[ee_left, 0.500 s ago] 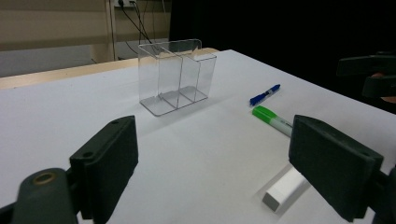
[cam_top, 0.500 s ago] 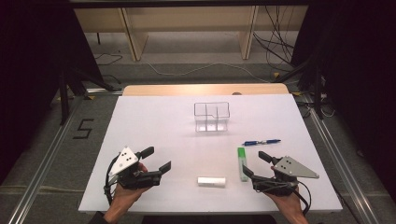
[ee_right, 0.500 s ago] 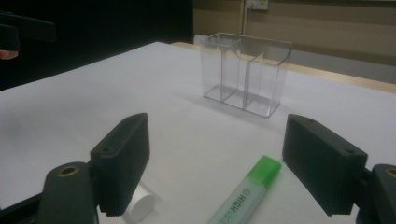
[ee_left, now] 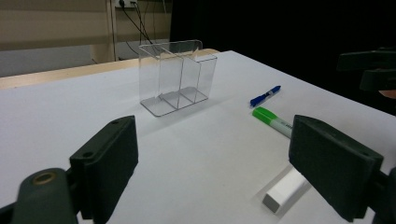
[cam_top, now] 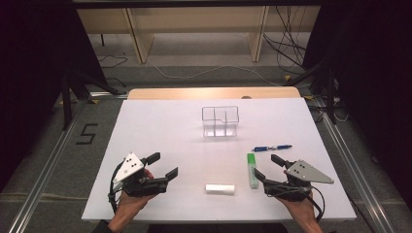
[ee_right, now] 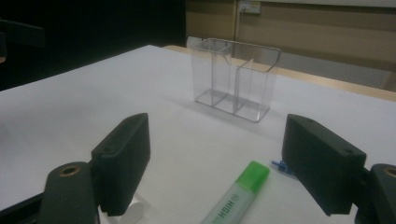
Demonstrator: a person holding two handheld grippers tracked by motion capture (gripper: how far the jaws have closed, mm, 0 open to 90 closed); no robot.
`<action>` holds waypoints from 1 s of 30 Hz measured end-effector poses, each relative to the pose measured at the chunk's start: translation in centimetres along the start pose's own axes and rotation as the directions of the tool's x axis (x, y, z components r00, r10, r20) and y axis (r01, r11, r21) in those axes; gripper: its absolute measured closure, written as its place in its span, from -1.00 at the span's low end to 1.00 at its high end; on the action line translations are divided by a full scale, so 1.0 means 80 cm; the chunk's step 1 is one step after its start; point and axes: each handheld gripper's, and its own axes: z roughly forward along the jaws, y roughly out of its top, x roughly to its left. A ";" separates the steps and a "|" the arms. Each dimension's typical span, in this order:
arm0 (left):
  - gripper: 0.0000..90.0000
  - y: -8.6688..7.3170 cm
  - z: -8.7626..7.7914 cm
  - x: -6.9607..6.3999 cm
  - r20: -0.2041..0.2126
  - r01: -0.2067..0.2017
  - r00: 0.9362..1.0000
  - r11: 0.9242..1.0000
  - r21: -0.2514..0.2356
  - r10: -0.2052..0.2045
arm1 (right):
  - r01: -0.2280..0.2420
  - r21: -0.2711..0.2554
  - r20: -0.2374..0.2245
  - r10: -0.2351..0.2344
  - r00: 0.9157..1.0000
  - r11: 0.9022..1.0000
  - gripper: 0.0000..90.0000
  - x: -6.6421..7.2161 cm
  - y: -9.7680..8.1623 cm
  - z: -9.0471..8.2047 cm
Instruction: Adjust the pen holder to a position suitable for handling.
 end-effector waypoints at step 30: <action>-0.66 0.001 -0.003 0.005 -0.031 0.026 0.999 0.999 -0.024 -0.027 | -0.067 0.121 0.128 0.052 0.990 0.990 0.46 -0.080 0.053 0.094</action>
